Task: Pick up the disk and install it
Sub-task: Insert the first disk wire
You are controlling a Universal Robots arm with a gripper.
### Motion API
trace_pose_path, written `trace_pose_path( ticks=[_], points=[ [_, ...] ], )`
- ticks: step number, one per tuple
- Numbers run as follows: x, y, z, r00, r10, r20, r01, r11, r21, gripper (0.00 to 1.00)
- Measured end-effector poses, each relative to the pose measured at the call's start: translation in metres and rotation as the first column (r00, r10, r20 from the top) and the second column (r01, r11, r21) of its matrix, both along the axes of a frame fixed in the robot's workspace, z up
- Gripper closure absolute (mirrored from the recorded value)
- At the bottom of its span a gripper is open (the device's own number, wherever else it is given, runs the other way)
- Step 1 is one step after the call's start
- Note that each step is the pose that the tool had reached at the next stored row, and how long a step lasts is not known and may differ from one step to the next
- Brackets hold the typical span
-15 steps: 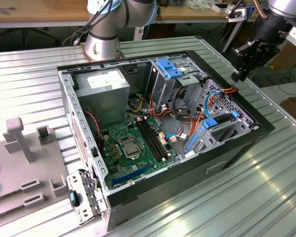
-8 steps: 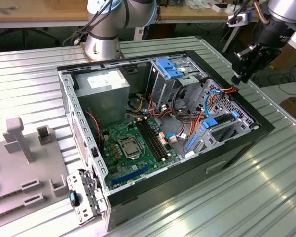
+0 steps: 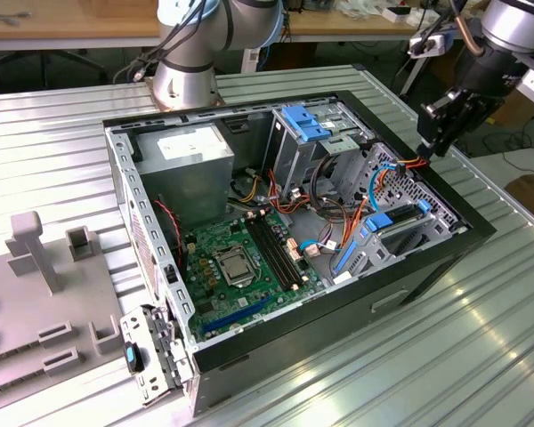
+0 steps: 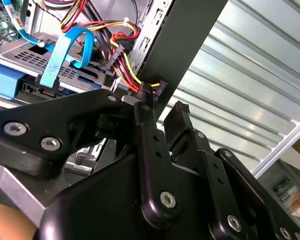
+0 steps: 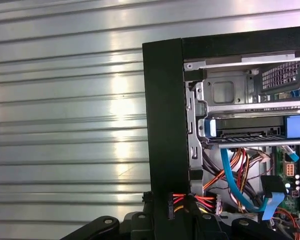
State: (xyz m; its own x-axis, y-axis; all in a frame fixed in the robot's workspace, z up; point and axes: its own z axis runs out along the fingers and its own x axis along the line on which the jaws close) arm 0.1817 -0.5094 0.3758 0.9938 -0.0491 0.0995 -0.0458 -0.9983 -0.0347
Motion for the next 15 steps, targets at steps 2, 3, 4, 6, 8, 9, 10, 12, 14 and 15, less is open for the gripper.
trace_pose_path(
  ticks=[2,3,4,6,8,9,10,12,14,15],
  points=[
    [-0.0001,-0.0002,-0.0028,1.0000,0.003,0.0009,-0.003,1.0000,0.0002,0.64],
    [-0.0002,-0.0003,-0.0052,1.0000,0.005,0.0019,-0.005,1.0000,0.0007,0.64],
    [-0.0002,-0.0004,-0.0067,1.0000,0.006,0.0029,-0.006,1.0000,0.0015,0.64],
    [-0.0002,-0.0005,-0.0076,1.0000,0.007,0.0045,-0.007,1.0000,0.0027,0.64],
    [-0.0002,-0.0005,-0.0077,1.0000,0.008,0.0046,-0.008,1.0000,0.0027,0.64],
    [-0.0002,-0.0005,-0.0077,1.0000,0.008,0.0046,-0.008,1.0000,0.0028,0.64],
    [-0.0002,-0.0005,-0.0078,1.0000,0.008,0.0046,-0.008,1.0000,0.0028,0.64],
    [-0.0003,-0.0005,-0.0084,1.0000,0.007,0.0047,-0.007,1.0000,0.0033,0.64],
    [-0.0002,-0.0005,-0.0099,0.9999,0.008,0.0065,-0.008,1.0000,0.0035,0.64],
    [-0.0002,-0.0005,-0.0100,0.9999,0.008,0.0065,-0.008,1.0000,0.0036,0.64]
  ],
)
